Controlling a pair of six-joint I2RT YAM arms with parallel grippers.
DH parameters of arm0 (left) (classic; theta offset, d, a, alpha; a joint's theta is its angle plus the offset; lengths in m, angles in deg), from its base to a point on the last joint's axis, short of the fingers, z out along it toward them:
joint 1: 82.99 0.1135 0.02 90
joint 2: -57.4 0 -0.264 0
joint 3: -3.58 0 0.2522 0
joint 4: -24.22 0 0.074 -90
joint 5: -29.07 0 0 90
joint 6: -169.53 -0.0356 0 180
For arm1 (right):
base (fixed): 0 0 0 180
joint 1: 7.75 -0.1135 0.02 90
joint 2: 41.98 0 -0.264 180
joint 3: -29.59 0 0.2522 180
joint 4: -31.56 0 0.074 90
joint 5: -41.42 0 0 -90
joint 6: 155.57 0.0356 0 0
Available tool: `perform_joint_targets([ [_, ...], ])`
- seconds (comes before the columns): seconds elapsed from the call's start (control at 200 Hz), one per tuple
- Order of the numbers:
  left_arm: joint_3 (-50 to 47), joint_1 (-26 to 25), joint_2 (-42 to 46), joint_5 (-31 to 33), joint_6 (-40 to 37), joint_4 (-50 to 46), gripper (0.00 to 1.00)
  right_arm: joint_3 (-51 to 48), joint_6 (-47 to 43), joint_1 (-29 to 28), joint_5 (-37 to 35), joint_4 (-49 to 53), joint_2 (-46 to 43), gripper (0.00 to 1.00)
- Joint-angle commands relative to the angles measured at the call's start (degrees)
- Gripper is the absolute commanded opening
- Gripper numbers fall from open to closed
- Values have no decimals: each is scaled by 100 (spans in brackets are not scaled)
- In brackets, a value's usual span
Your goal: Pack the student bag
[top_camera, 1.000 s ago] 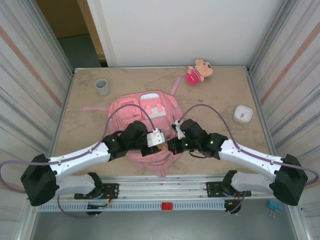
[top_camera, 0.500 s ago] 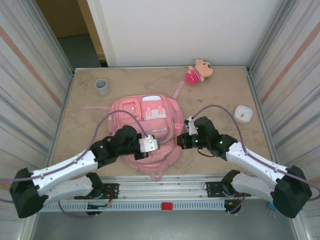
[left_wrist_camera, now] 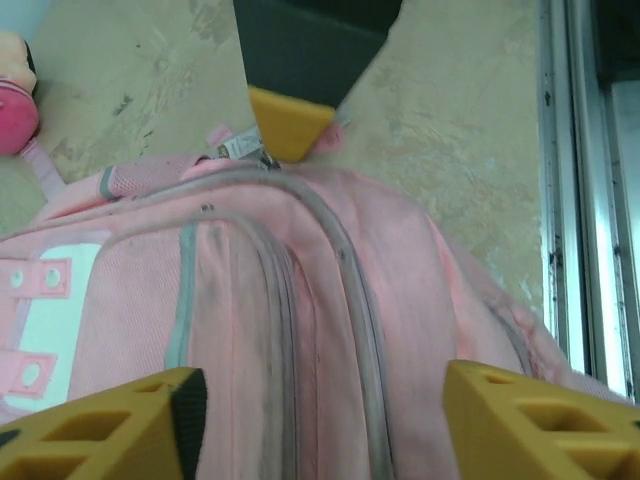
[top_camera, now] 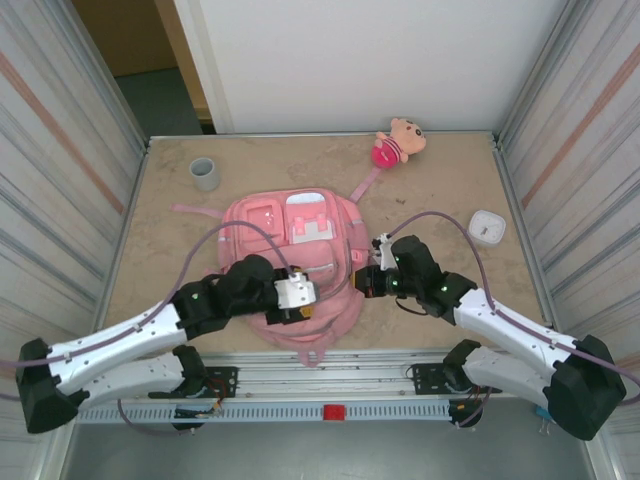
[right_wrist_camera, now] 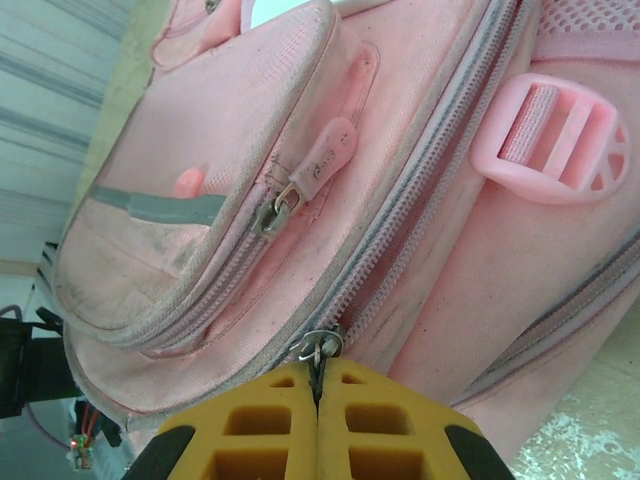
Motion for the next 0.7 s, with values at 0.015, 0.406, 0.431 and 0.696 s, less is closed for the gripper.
perform_joint_targets([
  [0.015, 593, -416, -753, 987, -95, 77, 73, 237, -125, -123, -57, -32, -153, 0],
  [0.406, 646, -478, -2011, 1565, -2, 453, 45, 124, -188, -168, -43, 29, -364, 0],
  [0.431, 617, -478, -1978, 1505, -13, 453, 42, 115, -188, -148, -46, 29, -365, 0],
  [0.696, 27, -481, -1043, 709, -390, 607, 13, -130, 87, 247, -579, 60, -264, 0],
])
